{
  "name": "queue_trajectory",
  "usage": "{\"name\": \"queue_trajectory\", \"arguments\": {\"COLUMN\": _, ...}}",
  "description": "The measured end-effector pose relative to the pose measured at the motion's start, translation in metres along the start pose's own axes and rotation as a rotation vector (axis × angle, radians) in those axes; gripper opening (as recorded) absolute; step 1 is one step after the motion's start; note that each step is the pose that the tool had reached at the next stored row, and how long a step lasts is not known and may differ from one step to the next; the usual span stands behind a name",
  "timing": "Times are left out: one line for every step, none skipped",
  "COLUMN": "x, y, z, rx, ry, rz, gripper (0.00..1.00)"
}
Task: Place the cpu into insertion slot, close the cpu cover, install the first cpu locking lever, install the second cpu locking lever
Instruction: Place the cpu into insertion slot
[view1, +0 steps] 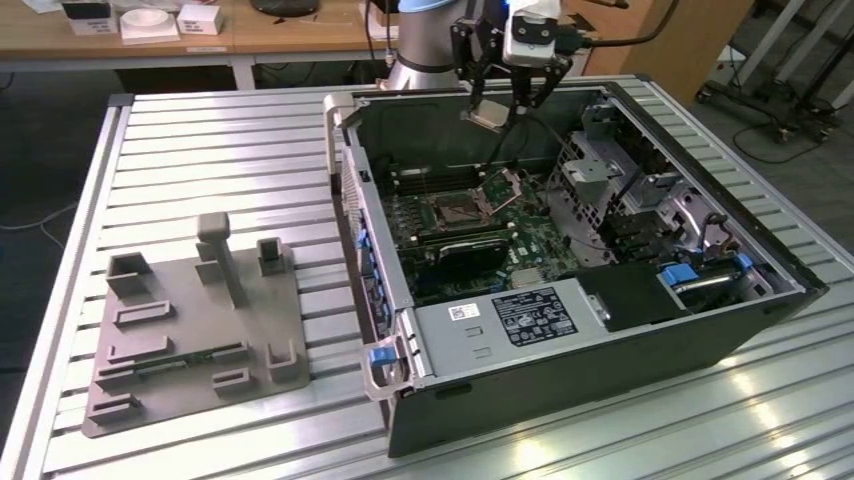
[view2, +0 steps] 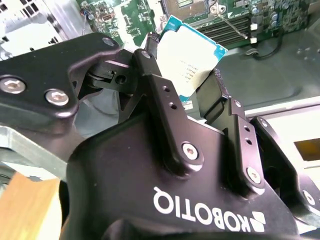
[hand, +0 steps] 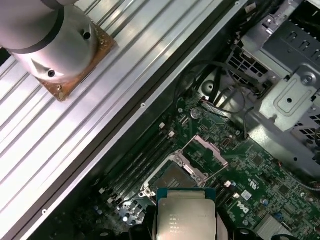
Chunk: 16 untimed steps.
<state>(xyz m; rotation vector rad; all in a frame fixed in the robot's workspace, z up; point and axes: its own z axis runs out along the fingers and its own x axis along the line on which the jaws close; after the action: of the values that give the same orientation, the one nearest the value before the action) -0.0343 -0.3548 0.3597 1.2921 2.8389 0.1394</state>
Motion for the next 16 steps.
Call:
{"name": "queue_trajectory", "arguments": {"x": 0.0000, "y": 0.0000, "z": 0.0001, "rx": -0.0003, "ry": -0.0010, "rz": 0.011, "gripper": 0.54}}
{"name": "queue_trajectory", "arguments": {"x": 0.0000, "y": 0.0000, "z": 0.0001, "rx": -0.0004, "ry": -0.0020, "rz": 0.022, "gripper": 0.54}}
{"name": "queue_trajectory", "arguments": {"x": 0.0000, "y": 0.0000, "z": 0.0002, "rx": -0.0007, "ry": -0.0029, "rz": 0.033, "gripper": 0.54}}
{"name": "queue_trajectory", "arguments": {"x": 0.0000, "y": 0.0000, "z": 0.0002, "rx": -0.0009, "ry": -0.0038, "rz": 0.044, "gripper": 0.54}}
{"name": "queue_trajectory", "arguments": {"x": 0.0000, "y": 0.0000, "z": 0.0003, "rx": -0.0011, "ry": -0.0049, "rz": 0.055, "gripper": 0.54}}
{"name": "queue_trajectory", "arguments": {"x": 0.0000, "y": 0.0000, "z": 0.0004, "rx": -0.0013, "ry": -0.0059, "rz": 0.066, "gripper": 0.54}}
{"name": "queue_trajectory", "arguments": {"x": 0.0000, "y": 0.0000, "z": 0.0004, "rx": -0.0016, "ry": -0.0069, "rz": 0.077, "gripper": 0.54}}
{"name": "queue_trajectory", "arguments": {"x": 0.0000, "y": -0.0001, "z": 0.0005, "rx": -0.0017, "ry": -0.0077, "rz": 0.087, "gripper": 0.54}}
{"name": "queue_trajectory", "arguments": {"x": 0.0000, "y": -0.0001, "z": 0.0005, "rx": -0.0019, "ry": -0.0085, "rz": 0.095, "gripper": 0.54}}
{"name": "queue_trajectory", "arguments": {"x": 0.0000, "y": -0.0001, "z": 0.0005, "rx": -0.0019, "ry": -0.0090, "rz": 0.101, "gripper": 0.54}}
{"name": "queue_trajectory", "arguments": {"x": 0.0000, "y": -0.0001, "z": 0.0005, "rx": -0.0020, "ry": -0.0093, "rz": 0.104, "gripper": 0.54}}
{"name": "queue_trajectory", "arguments": {"x": 0.0000, "y": -0.0001, "z": 0.0006, "rx": -0.0020, "ry": -0.0093, "rz": 0.104, "gripper": 0.54}}
{"name": "queue_trajectory", "arguments": {"x": 0.0000, "y": -0.0001, "z": 0.0006, "rx": -0.0021, "ry": -0.0093, "rz": 0.105, "gripper": 0.54}}
{"name": "queue_trajectory", "arguments": {"x": 0.0000, "y": -0.0001, "z": 0.0006, "rx": -0.0021, "ry": -0.0093, "rz": 0.105, "gripper": 0.54}}
{"name": "queue_trajectory", "arguments": {"x": 0.0000, "y": -0.0001, "z": 0.0006, "rx": -0.0020, "ry": -0.0094, "rz": 0.105, "gripper": 0.54}}
{"name": "queue_trajectory", "arguments": {"x": 0.0000, "y": -0.0001, "z": 0.0006, "rx": -0.0021, "ry": -0.0093, "rz": 0.105, "gripper": 0.54}}
